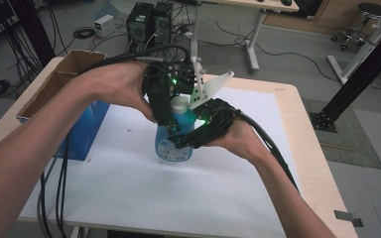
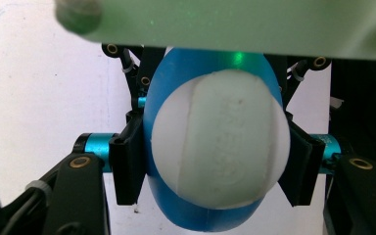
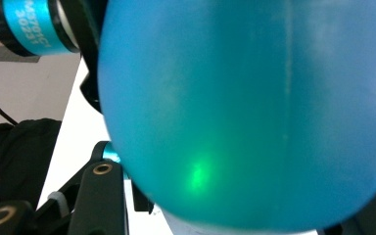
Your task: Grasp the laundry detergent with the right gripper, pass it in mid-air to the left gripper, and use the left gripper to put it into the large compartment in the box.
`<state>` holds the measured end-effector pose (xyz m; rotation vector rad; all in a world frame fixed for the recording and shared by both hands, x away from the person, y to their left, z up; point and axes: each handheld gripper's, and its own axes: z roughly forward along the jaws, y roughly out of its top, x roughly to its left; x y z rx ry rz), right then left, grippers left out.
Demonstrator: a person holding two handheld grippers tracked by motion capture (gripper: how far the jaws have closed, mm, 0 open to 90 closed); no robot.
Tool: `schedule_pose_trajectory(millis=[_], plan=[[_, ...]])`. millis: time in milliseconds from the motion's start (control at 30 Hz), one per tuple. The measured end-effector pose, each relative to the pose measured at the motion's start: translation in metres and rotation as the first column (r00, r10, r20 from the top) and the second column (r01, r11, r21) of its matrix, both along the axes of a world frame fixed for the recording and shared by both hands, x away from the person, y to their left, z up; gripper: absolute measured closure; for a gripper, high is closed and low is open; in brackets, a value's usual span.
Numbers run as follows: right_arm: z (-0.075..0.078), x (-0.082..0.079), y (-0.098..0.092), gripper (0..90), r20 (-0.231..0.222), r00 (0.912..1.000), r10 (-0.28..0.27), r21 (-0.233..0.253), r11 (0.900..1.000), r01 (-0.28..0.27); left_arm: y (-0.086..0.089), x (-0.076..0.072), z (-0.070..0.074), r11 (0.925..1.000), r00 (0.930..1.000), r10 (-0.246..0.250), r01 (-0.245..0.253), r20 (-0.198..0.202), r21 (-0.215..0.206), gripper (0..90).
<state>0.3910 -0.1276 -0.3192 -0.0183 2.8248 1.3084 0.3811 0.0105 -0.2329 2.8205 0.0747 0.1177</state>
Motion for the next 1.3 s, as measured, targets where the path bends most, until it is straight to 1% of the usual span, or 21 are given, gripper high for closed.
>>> schedule_pose_trajectory(millis=[100, 200, 233, 300, 333, 400, 567, 733, 800, 833, 933, 967, 1033, 1133, 1200, 1300], plan=[[0.000, 0.000, 0.000, 41.6, 0.000, 1.0000, -0.005, 0.004, 1.000, 0.005, 0.000, -0.001, 0.000, 0.9999, 1.0000, 0.002, -0.002, 0.000, 0.011, 38.2], [0.002, -0.001, -0.001, 39.5, 0.010, 0.9999, -0.003, -0.007, 1.000, 0.003, 0.002, -0.001, 0.000, 0.9999, 1.0000, 0.003, -0.003, -0.006, 0.015, 38.2], [0.001, -0.001, -0.001, 37.4, 0.012, 0.9999, 0.001, -0.016, 1.000, -0.001, 0.002, -0.002, 0.000, 0.9999, 1.0000, -0.001, 0.001, -0.002, 0.014, 38.2], [0.000, -0.001, -0.001, 32.9, 0.005, 1.0000, -0.002, -0.029, 1.000, 0.002, 0.002, -0.002, 0.000, 0.9997, 1.0000, -0.004, 0.004, -0.002, 0.023, 38.2], [0.000, -0.001, -0.001, 32.4, -0.004, 1.0000, -0.006, -0.030, 1.000, 0.006, 0.002, -0.003, -0.001, 0.9997, 1.0000, -0.004, 0.004, -0.002, 0.023, 38.2], [-0.001, -0.001, -0.001, 31.5, -0.014, 0.9999, 0.002, -0.023, 1.000, -0.003, 0.003, -0.002, -0.001, 0.9995, 1.0000, -0.002, 0.002, -0.003, 0.031, 38.2], [0.002, -0.002, -0.002, 27.4, -0.010, 0.9999, -0.002, -0.019, 1.000, 0.002, 0.006, -0.002, -0.001, 0.9997, 1.0000, 0.006, -0.006, 0.001, 0.023, 38.2], [0.004, -0.002, -0.005, 23.2, -0.022, 0.9997, -0.009, -0.020, 1.000, 0.008, 0.008, -0.002, 0.000, 0.9996, 0.9999, 0.011, -0.011, -0.013, 0.025, 38.2], [0.006, -0.002, -0.009, 23.0, -0.025, 0.9997, -0.007, -0.012, 1.000, 0.007, 0.011, -0.003, 0.003, 0.9998, 0.9998, 0.013, -0.012, -0.016, 0.018, 38.2], [0.008, -0.002, -0.010, 23.0, -0.020, 0.9998, -0.007, -0.009, 1.000, 0.007, 0.012, -0.002, 0.004, 0.9997, 0.9997, 0.016, -0.015, -0.017, 0.018, 38.2], [0.011, -0.003, -0.014, 22.7, -0.015, 0.9997, -0.017, -0.025, 1.000, 0.016, 0.014, -0.002, 0.009, 0.9994, 0.9996, 0.023, -0.023, -0.015, 0.024, 38.2], [0.012, -0.003, -0.015, 22.7, -0.006, 0.9998, -0.019, -0.032, 0.999, 0.019, 0.015, -0.002, 0.011, 0.9993, 0.9996, 0.026, -0.026, -0.013, 0.027, 38.2], [0.013, -0.003, -0.017, 22.6, -0.006, 0.9997, -0.025, -0.035, 0.999, 0.025, 0.016, -0.002, 0.015, 0.9992, 0.9995, 0.029, -0.029, -0.010, 0.028, 38.2], [0.016, -0.003, -0.022, 22.0, -0.007, 0.9991, -0.041, -0.040, 0.998, 0.040, 0.020, -0.001, 0.025, 0.9989, 0.9992, 0.040, -0.040, -0.010, 0.025, 38.2], [0.017, -0.003, -0.025, 22.0, 0.002, 0.9990, -0.045, -0.046, 0.998, 0.045, 0.024, 0.000, 0.032, 0.9984, 0.9987, 0.050, -0.049, -0.011, 0.026, 38.2], [0.021, -0.003, -0.032, 22.0, 0.010, 0.9981, -0.062, -0.051, 0.997, 0.062, 0.032, 0.003, 0.045, 0.9969, 0.9973, 0.074, -0.073, -0.006, 0.026, 38.2]])
